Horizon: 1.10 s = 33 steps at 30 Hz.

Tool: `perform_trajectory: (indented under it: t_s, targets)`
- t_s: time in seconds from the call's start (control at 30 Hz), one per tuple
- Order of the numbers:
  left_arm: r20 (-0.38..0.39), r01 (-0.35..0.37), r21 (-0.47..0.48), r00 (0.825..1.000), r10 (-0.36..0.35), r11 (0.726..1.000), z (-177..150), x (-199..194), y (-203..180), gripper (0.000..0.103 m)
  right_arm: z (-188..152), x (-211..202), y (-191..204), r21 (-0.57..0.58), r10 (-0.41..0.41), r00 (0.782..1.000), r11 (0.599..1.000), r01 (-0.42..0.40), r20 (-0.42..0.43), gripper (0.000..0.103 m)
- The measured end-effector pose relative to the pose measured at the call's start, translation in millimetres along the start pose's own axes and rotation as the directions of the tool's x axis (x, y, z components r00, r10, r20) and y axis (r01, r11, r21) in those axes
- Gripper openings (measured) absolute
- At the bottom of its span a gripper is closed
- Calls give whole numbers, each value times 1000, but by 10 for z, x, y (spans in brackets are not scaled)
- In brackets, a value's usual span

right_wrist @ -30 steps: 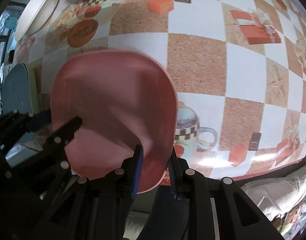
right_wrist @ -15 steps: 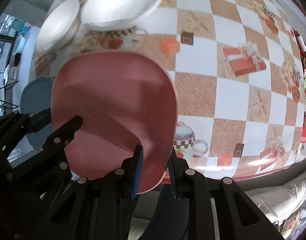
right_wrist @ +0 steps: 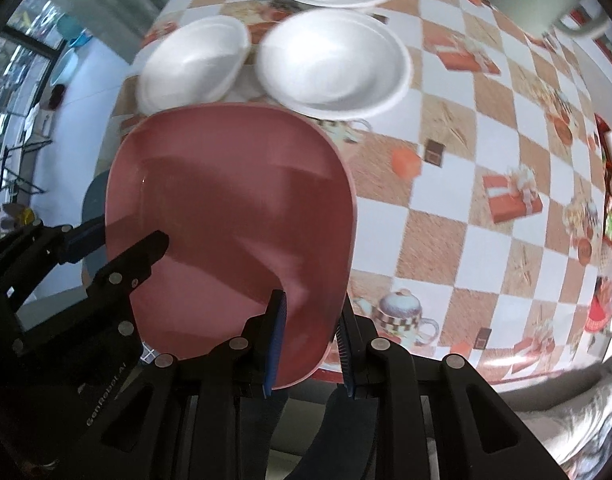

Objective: Organize plates and bowls
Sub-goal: 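Lift the pink plate with both grippers and carry it over the blue plate, then lower the pink plate onto the blue plate and open both grippers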

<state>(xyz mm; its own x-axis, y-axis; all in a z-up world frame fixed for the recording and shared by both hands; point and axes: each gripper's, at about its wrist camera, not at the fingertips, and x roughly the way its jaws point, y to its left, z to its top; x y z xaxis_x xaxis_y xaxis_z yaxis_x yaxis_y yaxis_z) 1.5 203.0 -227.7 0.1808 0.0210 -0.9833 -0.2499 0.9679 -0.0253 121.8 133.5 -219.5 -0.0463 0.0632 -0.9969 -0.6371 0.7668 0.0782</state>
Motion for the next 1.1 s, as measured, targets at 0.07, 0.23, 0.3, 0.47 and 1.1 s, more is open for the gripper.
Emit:
perform_trajectory:
  t_s: [0.07,0.23,0.3,0.47,1.1]
  targets:
    - [8,-5,-21,1000,6,1000,-24,-27,82,32,31,12,113,-20,-4,1000,1000,4,3,27]
    - [15,-29,-59,999,30,998,-92,-68,253,32,103,66,343,-60,-2,1000,998,1,-6,27]
    - [16,-34,-75,999,35,997,-125,-80,328,32,117,74,411,-76,5,1000,997,-5,-6,27]
    - [7,-46,-148,999,47,988,-247,-89,566,32,171,143,681,-141,19,1000,990,-22,-21,27]
    - [-78,-76,-307,995,55,949,-562,145,1150,51,296,617,1213,-200,88,984,973,-118,-156,27]
